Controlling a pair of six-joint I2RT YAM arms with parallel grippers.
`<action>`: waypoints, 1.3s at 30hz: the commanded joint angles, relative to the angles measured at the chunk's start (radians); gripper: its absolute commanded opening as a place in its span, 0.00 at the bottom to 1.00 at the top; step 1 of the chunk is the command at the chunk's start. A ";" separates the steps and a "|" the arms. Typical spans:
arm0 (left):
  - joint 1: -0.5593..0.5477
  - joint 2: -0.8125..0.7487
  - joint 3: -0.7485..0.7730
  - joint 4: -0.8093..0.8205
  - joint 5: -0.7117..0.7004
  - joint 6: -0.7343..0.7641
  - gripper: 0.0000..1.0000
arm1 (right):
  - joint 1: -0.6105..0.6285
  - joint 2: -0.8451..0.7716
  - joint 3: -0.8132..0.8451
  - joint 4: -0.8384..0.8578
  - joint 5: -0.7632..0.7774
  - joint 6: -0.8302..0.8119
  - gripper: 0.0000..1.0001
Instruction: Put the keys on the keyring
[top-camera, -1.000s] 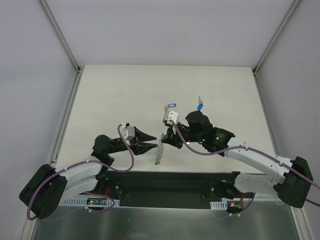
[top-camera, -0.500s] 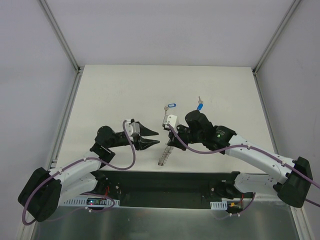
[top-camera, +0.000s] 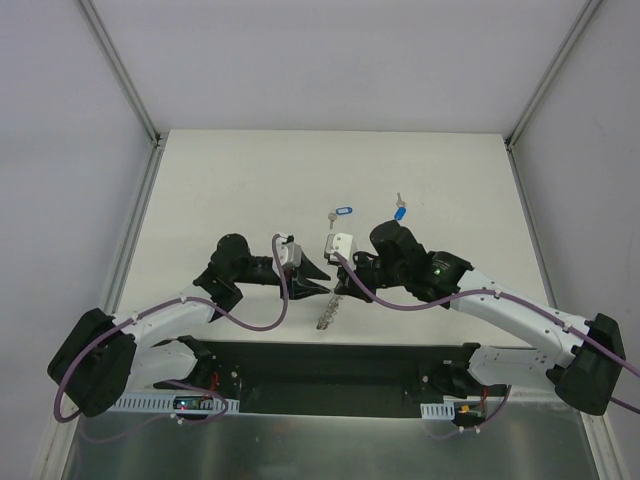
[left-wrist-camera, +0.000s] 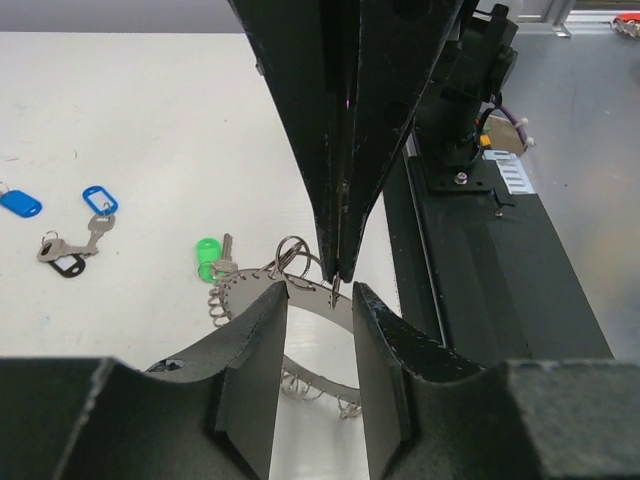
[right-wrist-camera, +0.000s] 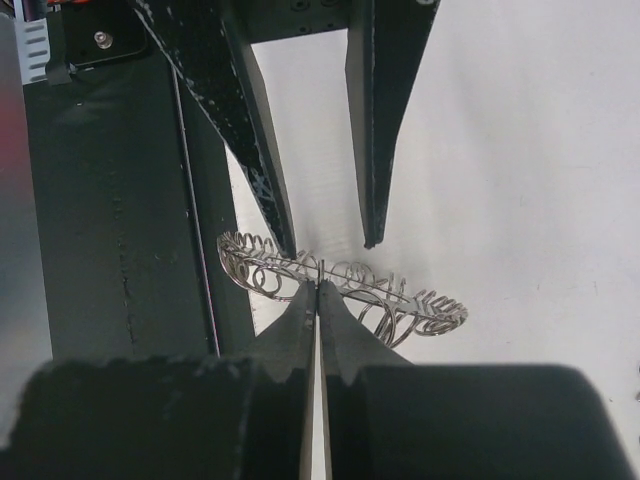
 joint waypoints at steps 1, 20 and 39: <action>-0.022 0.025 0.063 -0.065 0.059 0.080 0.31 | 0.000 -0.005 0.035 0.024 -0.049 -0.031 0.01; -0.049 0.073 0.111 -0.168 0.054 0.143 0.17 | 0.000 0.001 0.027 0.059 -0.051 -0.018 0.01; -0.068 0.084 0.033 -0.025 -0.067 0.108 0.00 | -0.007 -0.108 -0.020 0.133 0.147 0.112 0.60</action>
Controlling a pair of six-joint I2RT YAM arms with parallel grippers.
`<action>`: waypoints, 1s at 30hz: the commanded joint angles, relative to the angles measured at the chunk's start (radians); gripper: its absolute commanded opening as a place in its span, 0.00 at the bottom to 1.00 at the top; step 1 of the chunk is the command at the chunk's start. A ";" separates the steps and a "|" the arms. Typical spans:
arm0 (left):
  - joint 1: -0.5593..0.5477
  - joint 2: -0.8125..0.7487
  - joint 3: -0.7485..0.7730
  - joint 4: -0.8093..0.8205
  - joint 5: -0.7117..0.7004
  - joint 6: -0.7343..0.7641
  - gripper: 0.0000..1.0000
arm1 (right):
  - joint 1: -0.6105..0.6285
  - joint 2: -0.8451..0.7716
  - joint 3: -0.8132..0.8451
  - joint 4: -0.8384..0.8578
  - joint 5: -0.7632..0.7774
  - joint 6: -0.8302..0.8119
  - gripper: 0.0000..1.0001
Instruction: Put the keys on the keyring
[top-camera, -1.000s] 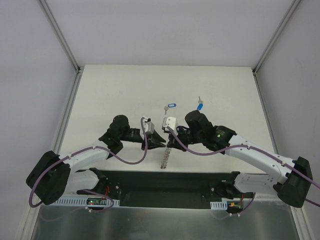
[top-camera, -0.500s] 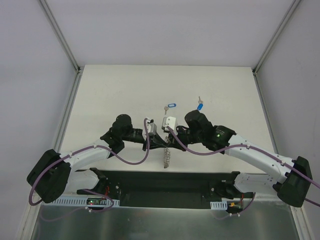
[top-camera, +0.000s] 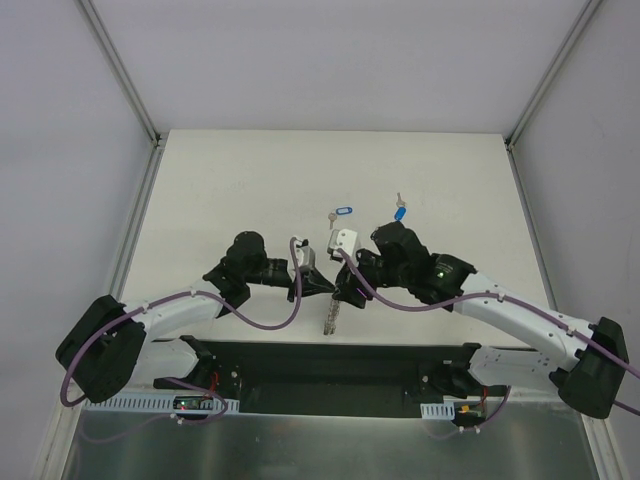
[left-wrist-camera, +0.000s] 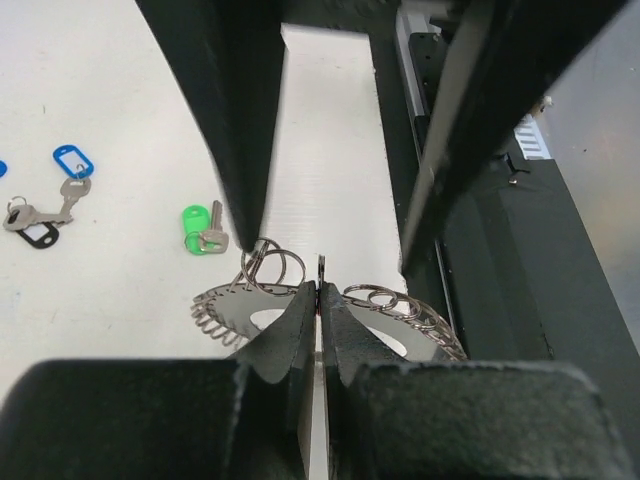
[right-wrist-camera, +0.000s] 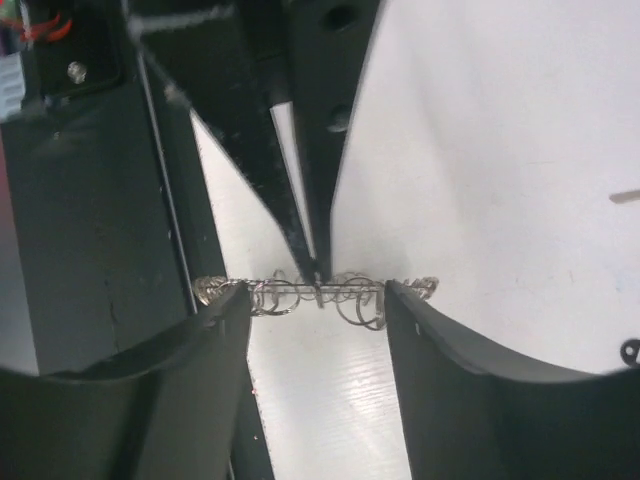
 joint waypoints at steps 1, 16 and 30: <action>-0.011 -0.005 -0.054 0.157 -0.043 -0.030 0.00 | -0.012 -0.119 -0.004 0.089 0.146 0.086 0.67; 0.062 -0.011 -0.137 0.286 -0.060 -0.154 0.00 | -0.164 -0.288 -0.027 -0.138 0.471 0.400 0.97; 0.073 -0.149 -0.025 -0.155 -0.330 -0.128 0.00 | -0.282 -0.038 -0.047 -0.190 0.480 0.502 0.61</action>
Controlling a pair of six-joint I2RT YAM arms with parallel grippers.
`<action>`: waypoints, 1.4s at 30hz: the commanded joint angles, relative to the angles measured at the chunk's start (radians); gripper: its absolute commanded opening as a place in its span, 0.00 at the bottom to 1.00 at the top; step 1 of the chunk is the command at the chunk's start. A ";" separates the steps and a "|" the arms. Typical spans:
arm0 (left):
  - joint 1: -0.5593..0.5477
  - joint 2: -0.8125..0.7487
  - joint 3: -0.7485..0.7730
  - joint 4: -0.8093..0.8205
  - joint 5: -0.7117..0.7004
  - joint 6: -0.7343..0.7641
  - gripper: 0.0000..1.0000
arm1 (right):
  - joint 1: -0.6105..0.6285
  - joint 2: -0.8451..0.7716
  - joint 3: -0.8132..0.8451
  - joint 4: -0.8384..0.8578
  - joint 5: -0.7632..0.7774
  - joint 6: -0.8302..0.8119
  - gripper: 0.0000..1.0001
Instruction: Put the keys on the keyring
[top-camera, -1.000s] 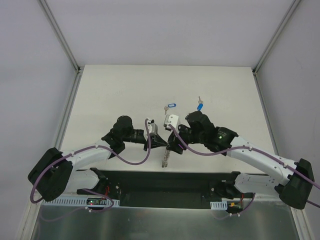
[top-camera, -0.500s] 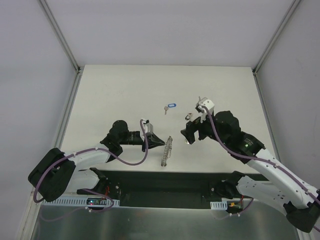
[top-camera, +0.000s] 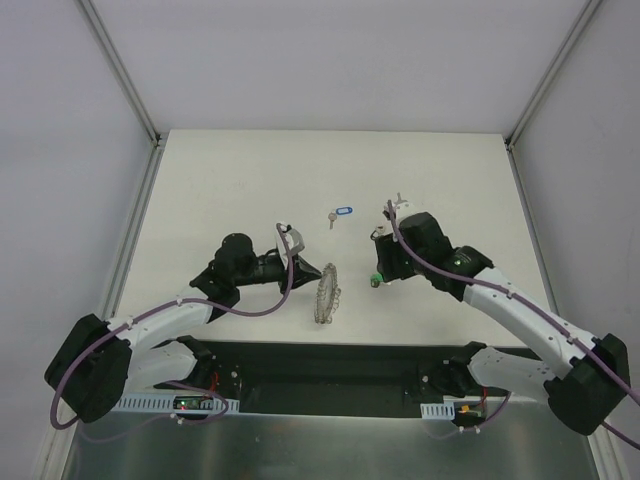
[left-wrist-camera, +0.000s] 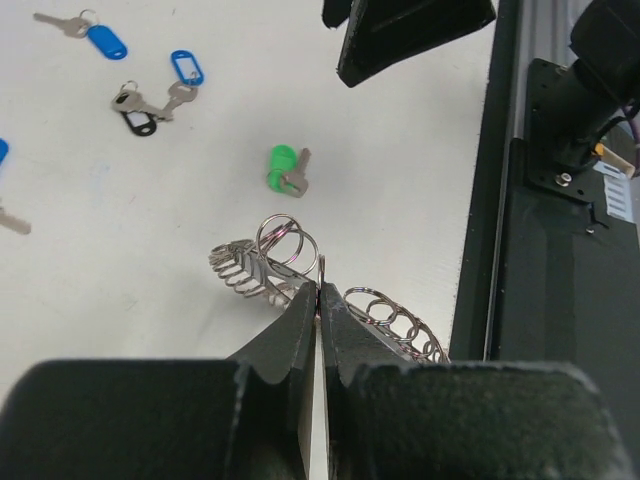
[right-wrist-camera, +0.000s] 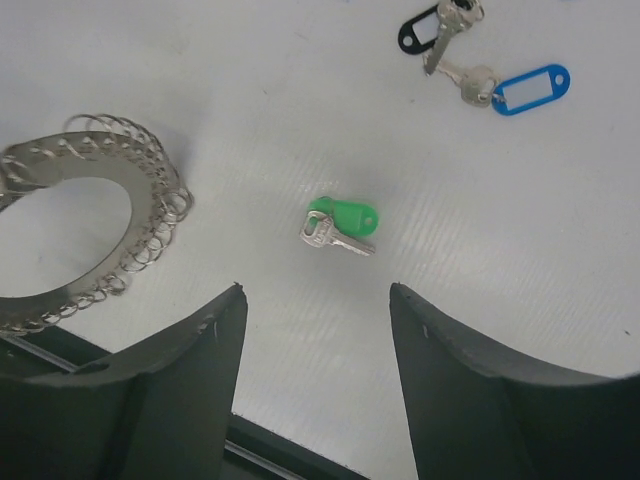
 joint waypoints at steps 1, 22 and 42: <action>0.011 -0.052 0.045 -0.112 -0.110 0.013 0.00 | -0.051 0.092 0.007 -0.016 -0.002 0.109 0.59; 0.011 -0.090 0.030 -0.135 -0.184 0.055 0.00 | -0.144 0.590 0.228 -0.074 -0.140 0.301 0.33; 0.010 -0.110 0.020 -0.129 -0.190 0.055 0.00 | -0.111 0.743 0.300 -0.158 -0.108 0.287 0.26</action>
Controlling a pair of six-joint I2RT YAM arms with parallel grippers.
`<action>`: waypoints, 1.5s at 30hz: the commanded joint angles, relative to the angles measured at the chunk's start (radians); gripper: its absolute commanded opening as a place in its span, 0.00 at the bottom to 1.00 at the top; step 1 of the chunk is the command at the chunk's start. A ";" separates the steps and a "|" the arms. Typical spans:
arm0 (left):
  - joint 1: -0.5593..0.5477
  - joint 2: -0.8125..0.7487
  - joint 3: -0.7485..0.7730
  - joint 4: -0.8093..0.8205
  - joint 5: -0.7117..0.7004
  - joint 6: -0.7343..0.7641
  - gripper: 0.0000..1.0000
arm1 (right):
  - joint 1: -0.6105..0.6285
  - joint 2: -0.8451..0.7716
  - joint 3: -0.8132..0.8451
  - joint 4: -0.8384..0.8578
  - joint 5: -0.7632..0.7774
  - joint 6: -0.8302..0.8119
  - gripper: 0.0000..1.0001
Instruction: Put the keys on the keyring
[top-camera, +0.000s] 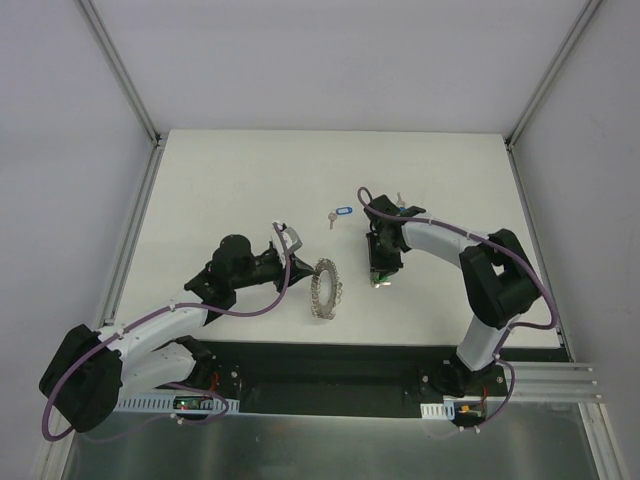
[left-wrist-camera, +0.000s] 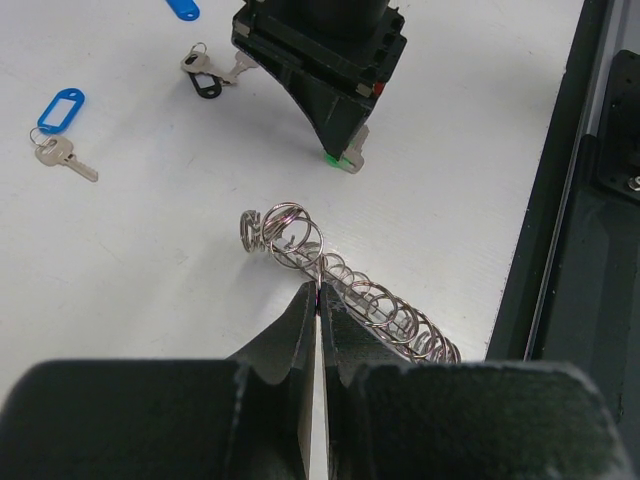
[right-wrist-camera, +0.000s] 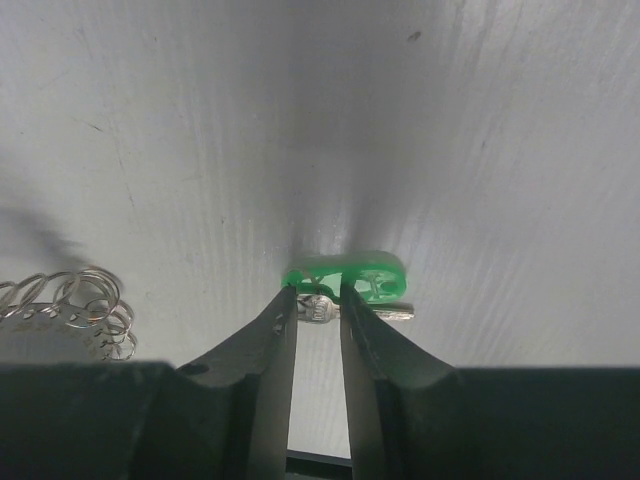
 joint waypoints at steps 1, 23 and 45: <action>0.010 -0.032 0.009 0.033 -0.012 0.013 0.00 | 0.026 0.043 0.057 -0.054 0.020 0.002 0.26; 0.007 -0.047 0.001 0.044 0.000 0.016 0.00 | 0.137 -0.133 0.029 -0.023 0.170 -0.269 0.01; 0.007 -0.014 0.068 0.041 0.043 0.021 0.00 | 0.270 -0.992 -0.607 0.834 0.239 -0.492 0.01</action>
